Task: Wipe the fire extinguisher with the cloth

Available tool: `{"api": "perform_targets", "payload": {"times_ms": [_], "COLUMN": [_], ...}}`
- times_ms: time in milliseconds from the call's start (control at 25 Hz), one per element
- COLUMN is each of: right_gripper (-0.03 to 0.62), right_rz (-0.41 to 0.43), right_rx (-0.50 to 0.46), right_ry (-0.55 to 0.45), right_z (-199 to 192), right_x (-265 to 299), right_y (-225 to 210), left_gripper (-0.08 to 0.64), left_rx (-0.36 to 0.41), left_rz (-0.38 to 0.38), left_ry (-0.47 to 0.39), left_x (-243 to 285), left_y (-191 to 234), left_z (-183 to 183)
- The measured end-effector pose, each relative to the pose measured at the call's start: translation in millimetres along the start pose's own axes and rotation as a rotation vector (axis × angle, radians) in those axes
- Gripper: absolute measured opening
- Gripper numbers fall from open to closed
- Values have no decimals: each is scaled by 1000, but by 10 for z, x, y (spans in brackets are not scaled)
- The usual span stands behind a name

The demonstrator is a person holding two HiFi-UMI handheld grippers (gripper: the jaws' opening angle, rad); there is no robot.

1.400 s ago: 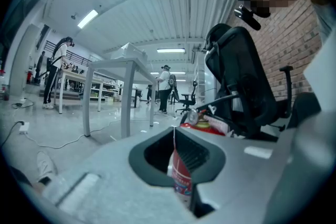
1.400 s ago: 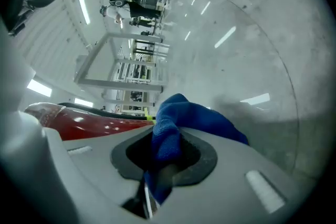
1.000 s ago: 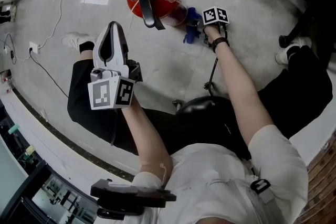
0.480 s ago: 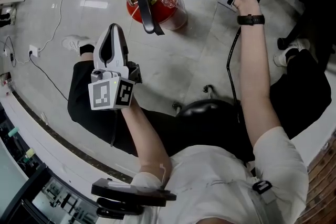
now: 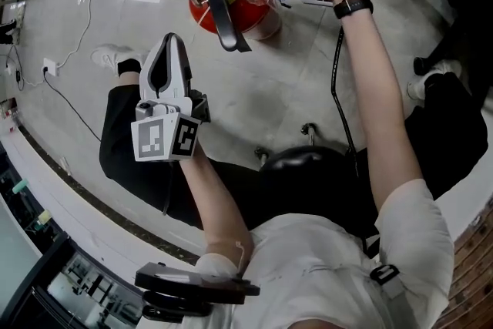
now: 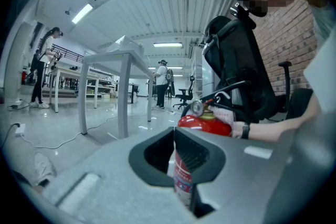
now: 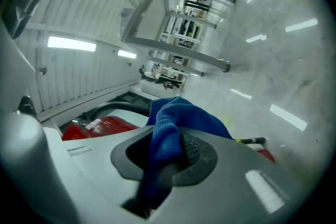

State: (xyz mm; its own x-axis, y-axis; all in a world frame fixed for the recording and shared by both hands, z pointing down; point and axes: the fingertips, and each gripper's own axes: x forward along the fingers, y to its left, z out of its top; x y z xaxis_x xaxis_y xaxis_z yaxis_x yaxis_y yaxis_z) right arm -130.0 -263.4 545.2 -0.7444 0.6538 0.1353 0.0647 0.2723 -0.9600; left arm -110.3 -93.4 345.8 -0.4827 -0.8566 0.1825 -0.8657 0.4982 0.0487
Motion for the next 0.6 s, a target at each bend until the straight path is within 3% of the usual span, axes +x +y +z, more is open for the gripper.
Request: {"api": "perform_targets", "payload": {"times_ms": [160,400,600], "right_gripper": [66,66,64], "right_rz": [-92,-188,-306], "right_rx": [42,203,192], "right_ry": [67,-89,-166], "right_z": [-232,-614,-797], "right_x": [200,103,-29], "right_y": [-610,-1731,-2079], "left_gripper": [6,6,6], "left_rx": [2,-12,-15], "left_rz": [10,17,4], "left_ry": [22,49,62], "left_x": [35,48,59], "left_y": [42,109,93], "left_z": [-83,-236,-299]}}
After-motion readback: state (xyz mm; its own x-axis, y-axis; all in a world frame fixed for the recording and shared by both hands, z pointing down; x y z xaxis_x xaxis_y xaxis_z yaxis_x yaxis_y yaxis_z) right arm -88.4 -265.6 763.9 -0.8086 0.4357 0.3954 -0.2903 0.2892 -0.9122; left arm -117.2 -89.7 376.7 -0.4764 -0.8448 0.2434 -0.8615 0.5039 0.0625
